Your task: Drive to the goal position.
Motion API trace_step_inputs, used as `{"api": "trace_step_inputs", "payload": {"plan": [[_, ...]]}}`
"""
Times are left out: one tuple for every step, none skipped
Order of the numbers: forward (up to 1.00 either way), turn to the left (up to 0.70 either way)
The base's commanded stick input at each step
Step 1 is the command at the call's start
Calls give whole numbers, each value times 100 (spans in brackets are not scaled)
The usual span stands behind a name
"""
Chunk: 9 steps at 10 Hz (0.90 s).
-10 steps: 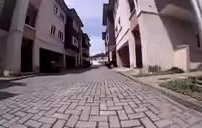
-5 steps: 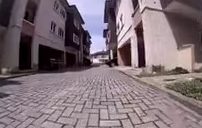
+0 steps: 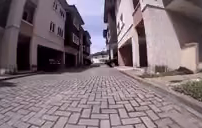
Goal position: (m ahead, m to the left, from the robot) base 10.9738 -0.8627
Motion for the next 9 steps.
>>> {"api": "trace_step_inputs", "payload": {"plan": [[50,0],[50,0],[50,0],[50,0],[50,0],[50,0],[50,0],[50,0],[50,0]]}}
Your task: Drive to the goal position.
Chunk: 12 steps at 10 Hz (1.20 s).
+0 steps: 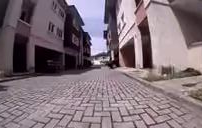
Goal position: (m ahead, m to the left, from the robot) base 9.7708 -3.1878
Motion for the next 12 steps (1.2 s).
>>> {"api": "trace_step_inputs", "payload": {"plan": [[50,0],[50,0],[50,0],[50,0],[50,0],[50,0],[50,0],[50,0],[50,0],[50,0],[50,0],[50,0]]}}
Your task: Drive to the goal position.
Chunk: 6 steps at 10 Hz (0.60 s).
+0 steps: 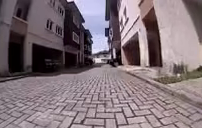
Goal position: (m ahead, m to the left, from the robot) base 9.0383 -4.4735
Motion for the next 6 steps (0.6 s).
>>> {"api": "trace_step_inputs", "payload": {"plan": [[50,0],[50,0],[50,0],[50,0],[50,0],[50,0]]}}
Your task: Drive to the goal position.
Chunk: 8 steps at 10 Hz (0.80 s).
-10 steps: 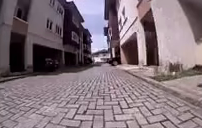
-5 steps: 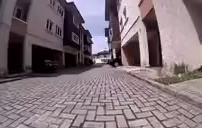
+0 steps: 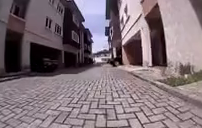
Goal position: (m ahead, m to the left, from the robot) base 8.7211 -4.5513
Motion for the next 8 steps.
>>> {"api": "trace_step_inputs", "payload": {"plan": [[50,0],[50,0],[50,0],[50,0],[50,0],[50,0],[50,0],[50,0]]}}
